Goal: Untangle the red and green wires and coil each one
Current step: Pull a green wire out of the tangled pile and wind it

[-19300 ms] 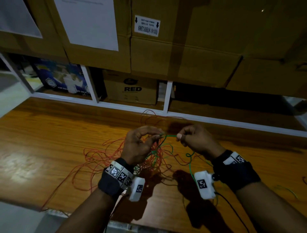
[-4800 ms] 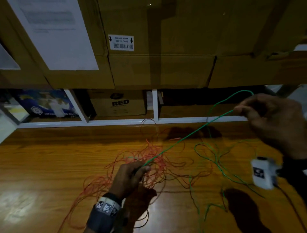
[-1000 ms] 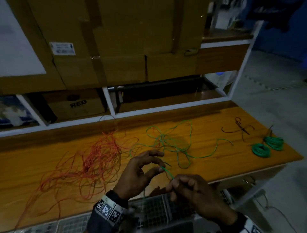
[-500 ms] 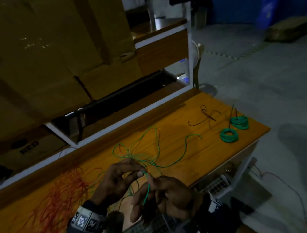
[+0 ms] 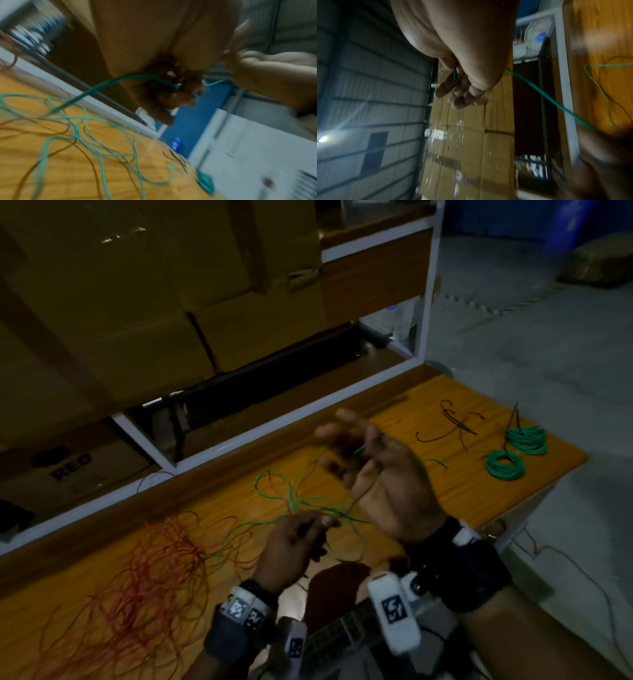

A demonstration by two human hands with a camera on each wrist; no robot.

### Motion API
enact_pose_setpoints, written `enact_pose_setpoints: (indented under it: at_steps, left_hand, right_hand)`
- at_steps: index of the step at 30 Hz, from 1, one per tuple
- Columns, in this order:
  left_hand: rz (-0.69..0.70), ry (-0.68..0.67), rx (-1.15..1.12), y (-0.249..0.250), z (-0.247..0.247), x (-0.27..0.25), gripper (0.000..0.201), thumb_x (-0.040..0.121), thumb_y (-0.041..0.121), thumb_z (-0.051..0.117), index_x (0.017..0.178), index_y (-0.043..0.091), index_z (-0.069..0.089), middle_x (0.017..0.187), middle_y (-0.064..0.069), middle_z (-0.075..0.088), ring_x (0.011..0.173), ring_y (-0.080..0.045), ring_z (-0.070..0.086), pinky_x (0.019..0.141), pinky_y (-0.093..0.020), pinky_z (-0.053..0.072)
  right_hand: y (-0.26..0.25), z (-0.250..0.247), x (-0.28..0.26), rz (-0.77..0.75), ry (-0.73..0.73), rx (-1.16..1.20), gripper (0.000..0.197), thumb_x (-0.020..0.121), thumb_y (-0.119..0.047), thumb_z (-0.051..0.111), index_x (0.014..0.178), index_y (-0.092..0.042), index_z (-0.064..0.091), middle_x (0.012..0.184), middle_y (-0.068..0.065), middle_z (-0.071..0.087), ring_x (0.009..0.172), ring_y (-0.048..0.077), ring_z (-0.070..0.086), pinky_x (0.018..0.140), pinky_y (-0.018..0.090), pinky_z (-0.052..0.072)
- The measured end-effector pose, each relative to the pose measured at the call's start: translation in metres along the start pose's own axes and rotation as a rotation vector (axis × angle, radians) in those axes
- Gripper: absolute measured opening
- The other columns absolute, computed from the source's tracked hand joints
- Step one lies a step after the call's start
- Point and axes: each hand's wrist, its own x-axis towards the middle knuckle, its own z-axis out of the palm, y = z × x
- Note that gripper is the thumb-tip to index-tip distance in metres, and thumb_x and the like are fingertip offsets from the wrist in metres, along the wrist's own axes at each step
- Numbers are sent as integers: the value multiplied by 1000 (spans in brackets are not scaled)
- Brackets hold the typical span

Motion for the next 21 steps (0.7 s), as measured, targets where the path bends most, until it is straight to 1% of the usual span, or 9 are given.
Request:
enact_pose_setpoints:
  at_steps: [3, 5, 6, 8, 12, 14, 16, 18, 21]
  left_hand:
    - [21, -81, 57, -7, -8, -13, 25, 101, 39, 61, 89, 25, 78, 56, 12, 54, 51, -8, 54, 53, -34, 51]
    - [62, -44, 73, -9, -23, -23, 25, 99, 42, 65, 83, 25, 75, 55, 8, 54, 51, -5, 49, 53, -25, 39]
    - [74, -9, 82, -12, -32, -26, 25, 98, 41, 67, 83, 23, 75, 56, 4, 57, 51, -5, 50, 54, -24, 37]
    - [90, 43, 134, -17, -51, -32, 25, 98, 42, 67, 89, 21, 78, 63, 7, 66, 53, -3, 58, 54, -24, 41]
    - [175, 48, 258, -11, -76, -43, 32, 96, 52, 62, 100, 27, 81, 83, 19, 74, 76, 0, 67, 65, -30, 53]
    - [195, 67, 259, -5, -84, -46, 35, 95, 55, 60, 103, 27, 80, 88, 20, 74, 80, -1, 68, 67, -33, 55]
    - [234, 87, 264, -1, -92, -48, 35, 97, 54, 59, 103, 27, 80, 90, 20, 73, 82, -3, 69, 68, -37, 55]
    - [270, 112, 249, 5, -100, -49, 29, 98, 50, 61, 103, 28, 79, 91, 13, 75, 80, -7, 70, 67, -40, 55]
    - [292, 137, 201, 17, -114, -48, 19, 97, 43, 67, 101, 27, 79, 86, 10, 76, 73, -7, 71, 62, -38, 56]
  right_hand:
    - [-22, 4, 11, -196, 147, -76, 38, 110, -19, 36, 143, -3, 47, 128, 17, 68, 122, 27, 64, 101, 44, 51]
    - [-17, 8, 9, -250, 217, -316, 35, 110, -22, 38, 137, -5, 52, 130, 14, 69, 126, 25, 63, 104, 44, 51]
    - [-12, 9, 6, -241, 187, -390, 36, 110, -23, 37, 136, -6, 54, 132, 12, 68, 129, 23, 61, 105, 43, 52]
    - [3, 15, -2, -167, 122, -382, 39, 108, -24, 37, 137, -2, 53, 137, 11, 65, 133, 24, 57, 107, 42, 50]
    - [38, 25, -10, -68, 68, -214, 43, 106, -23, 38, 139, 2, 50, 141, 14, 62, 135, 27, 55, 111, 43, 44]
    - [53, 28, -12, -82, 65, -389, 38, 108, -24, 38, 136, -5, 56, 138, 8, 65, 134, 21, 57, 113, 42, 45]
    - [66, 28, -12, -142, 30, -790, 36, 110, -35, 41, 130, -17, 65, 132, -5, 69, 129, 10, 59, 111, 40, 45]
    - [73, 32, -12, -38, -88, -938, 44, 102, -50, 46, 124, -19, 70, 125, -9, 72, 123, 8, 64, 106, 37, 49]
    - [75, 41, -18, 293, -300, -822, 56, 93, -55, 58, 123, -8, 70, 118, 4, 76, 114, 20, 70, 93, 34, 57]
